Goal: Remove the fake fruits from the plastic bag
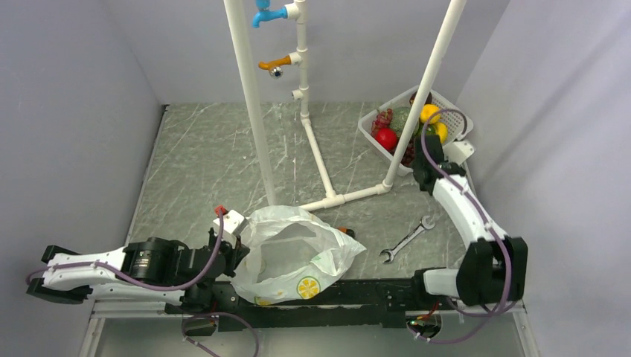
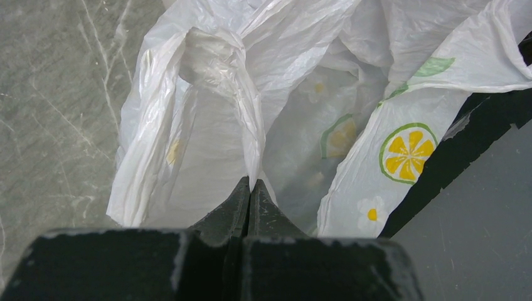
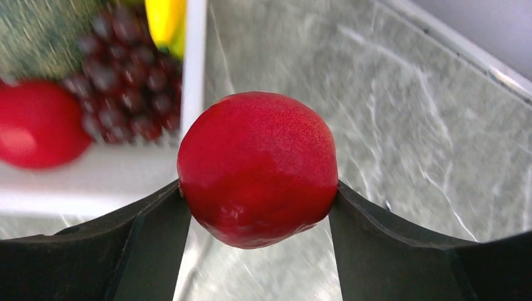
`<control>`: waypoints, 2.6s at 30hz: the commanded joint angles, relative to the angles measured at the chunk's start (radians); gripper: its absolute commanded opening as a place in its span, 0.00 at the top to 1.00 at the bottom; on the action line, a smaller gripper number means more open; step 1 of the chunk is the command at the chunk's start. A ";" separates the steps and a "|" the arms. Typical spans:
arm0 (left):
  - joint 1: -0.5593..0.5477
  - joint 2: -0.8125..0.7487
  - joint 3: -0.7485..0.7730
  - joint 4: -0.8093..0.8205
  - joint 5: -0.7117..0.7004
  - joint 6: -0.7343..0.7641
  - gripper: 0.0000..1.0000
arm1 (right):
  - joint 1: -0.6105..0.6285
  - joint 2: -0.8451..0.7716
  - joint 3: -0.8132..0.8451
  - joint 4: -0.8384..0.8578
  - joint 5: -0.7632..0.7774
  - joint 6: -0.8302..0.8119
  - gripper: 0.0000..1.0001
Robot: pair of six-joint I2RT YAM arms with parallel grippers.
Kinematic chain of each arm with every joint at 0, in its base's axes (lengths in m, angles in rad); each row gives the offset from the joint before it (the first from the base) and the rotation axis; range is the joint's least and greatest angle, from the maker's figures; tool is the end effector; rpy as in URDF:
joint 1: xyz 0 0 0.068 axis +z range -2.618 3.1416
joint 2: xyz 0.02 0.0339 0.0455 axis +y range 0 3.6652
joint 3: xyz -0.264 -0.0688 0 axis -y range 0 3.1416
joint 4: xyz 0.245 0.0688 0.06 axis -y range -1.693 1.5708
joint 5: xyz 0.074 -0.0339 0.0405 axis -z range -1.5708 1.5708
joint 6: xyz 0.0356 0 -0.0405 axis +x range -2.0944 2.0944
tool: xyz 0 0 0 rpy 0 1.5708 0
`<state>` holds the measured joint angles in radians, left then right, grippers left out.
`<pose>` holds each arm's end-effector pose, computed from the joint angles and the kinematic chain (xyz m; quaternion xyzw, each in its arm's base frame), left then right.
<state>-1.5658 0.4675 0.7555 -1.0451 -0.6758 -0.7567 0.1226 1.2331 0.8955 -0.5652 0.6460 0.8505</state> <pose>0.0226 -0.0761 0.2897 0.2204 0.8481 -0.2212 0.4279 0.2478 0.0089 0.2576 0.4161 0.8002 -0.1197 0.4150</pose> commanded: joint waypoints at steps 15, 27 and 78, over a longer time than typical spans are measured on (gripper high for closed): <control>-0.059 -0.008 0.016 -0.055 -0.089 -0.077 1.00 | -0.172 0.631 0.644 0.204 -0.119 -0.208 0.96; -0.060 0.021 0.022 -0.069 -0.093 -0.088 1.00 | -0.176 0.745 0.733 0.171 -0.110 -0.240 0.73; -0.068 -0.017 0.018 -0.050 -0.083 -0.072 1.00 | -0.150 0.239 0.272 0.138 -0.162 -0.098 0.05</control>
<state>-1.6249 0.4622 0.7559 -1.1118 -0.7490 -0.8330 -0.0292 1.5845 1.2854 -0.4328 0.4484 0.6838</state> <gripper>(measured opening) 0.007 0.959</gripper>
